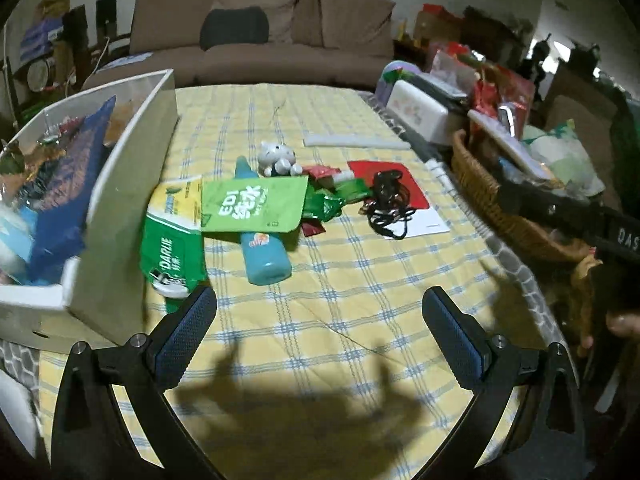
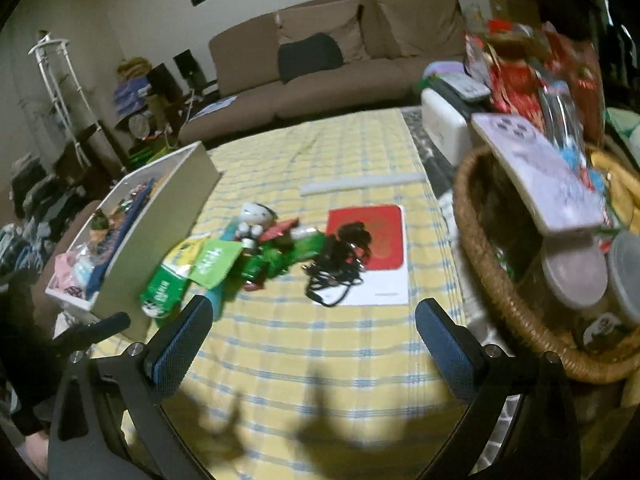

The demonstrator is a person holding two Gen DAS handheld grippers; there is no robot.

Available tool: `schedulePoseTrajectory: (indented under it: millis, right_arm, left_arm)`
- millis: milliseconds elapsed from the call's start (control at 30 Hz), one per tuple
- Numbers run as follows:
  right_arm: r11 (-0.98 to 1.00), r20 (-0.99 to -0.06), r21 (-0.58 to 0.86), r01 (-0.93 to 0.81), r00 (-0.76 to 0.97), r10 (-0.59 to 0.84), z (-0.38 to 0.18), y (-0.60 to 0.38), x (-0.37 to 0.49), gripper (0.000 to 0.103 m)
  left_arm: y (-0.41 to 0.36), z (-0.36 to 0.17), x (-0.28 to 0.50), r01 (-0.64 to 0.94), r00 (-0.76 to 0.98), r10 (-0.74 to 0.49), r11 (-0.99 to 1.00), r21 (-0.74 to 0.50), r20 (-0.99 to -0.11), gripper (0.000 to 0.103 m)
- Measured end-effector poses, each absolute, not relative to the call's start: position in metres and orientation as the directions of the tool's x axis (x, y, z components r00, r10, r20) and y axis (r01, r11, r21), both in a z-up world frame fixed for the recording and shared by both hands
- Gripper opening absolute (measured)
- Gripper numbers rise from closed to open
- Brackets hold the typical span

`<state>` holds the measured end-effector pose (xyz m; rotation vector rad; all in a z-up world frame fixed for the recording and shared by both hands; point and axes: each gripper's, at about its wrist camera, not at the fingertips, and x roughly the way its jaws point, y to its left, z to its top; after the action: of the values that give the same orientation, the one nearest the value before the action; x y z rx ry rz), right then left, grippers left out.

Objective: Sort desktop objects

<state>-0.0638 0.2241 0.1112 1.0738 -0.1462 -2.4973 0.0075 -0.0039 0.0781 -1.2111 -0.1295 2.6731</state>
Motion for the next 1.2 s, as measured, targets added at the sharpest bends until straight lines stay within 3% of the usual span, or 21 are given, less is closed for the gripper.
schedulePoseTrajectory:
  millis: [300,567,800,1200]
  right_arm:
    - [-0.933,-0.76,0.145,0.329,-0.567,-0.318,0.044,0.212,-0.065,0.103]
    - [-0.953,-0.798,0.07,0.295,-0.556,-0.231,0.013,0.206,-0.071,0.103]
    - [-0.957,-0.807,-0.016,0.291,-0.568,-0.16,0.006,0.195,-0.067,0.103]
    - [-0.957,-0.808,-0.019,0.288,-0.568,-0.154,0.006,0.194,-0.068,0.103]
  left_arm:
    - [-0.003,0.034,-0.007,-0.043,-0.63,0.09,-0.996,-0.081,-0.772,0.103]
    - [-0.002,0.004,-0.014,-0.025,-0.568,0.07,-0.997,-0.068,-0.82,0.103]
    - [0.004,0.0,-0.013,-0.022,-0.562,0.026,-1.0,-0.017,-0.827,0.103]
    - [0.004,0.001,-0.014,-0.024,-0.56,0.026,-1.0,-0.015,-0.828,0.103]
